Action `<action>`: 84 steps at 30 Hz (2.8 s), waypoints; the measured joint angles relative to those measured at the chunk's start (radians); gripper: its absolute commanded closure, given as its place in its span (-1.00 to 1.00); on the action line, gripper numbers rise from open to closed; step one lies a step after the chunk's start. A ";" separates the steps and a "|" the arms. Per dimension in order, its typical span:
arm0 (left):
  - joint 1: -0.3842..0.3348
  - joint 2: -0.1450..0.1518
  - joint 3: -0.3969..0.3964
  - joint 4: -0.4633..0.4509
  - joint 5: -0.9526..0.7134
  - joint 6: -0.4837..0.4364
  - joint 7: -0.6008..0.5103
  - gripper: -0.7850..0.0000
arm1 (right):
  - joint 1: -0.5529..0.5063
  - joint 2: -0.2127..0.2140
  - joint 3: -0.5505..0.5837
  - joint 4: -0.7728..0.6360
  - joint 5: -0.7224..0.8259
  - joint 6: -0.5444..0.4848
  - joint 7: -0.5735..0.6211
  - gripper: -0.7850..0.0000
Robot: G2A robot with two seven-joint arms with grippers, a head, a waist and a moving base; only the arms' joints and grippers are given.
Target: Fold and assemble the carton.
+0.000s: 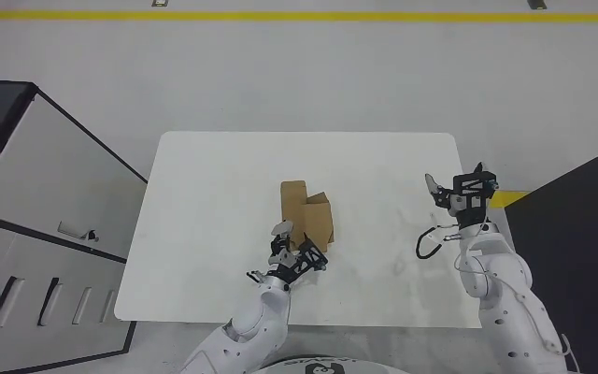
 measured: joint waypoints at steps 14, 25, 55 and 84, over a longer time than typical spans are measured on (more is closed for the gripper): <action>-0.008 -0.017 0.008 0.029 -0.036 -0.017 0.015 -0.29 | 0.000 0.000 0.000 0.000 0.000 0.000 0.000 -1.00; -0.023 -0.037 0.019 0.059 -0.031 0.035 -0.029 0.01 | 0.000 0.000 0.000 0.000 0.000 0.000 0.000 -1.00; -0.073 -0.091 0.020 0.147 -0.114 0.102 -0.057 1.00 | 0.000 0.000 0.000 0.000 0.000 0.000 0.000 -1.00; 0.053 -0.030 -0.128 -0.257 0.009 -0.170 0.206 1.00 | 0.013 0.007 0.030 -0.010 0.132 -0.180 0.078 -1.00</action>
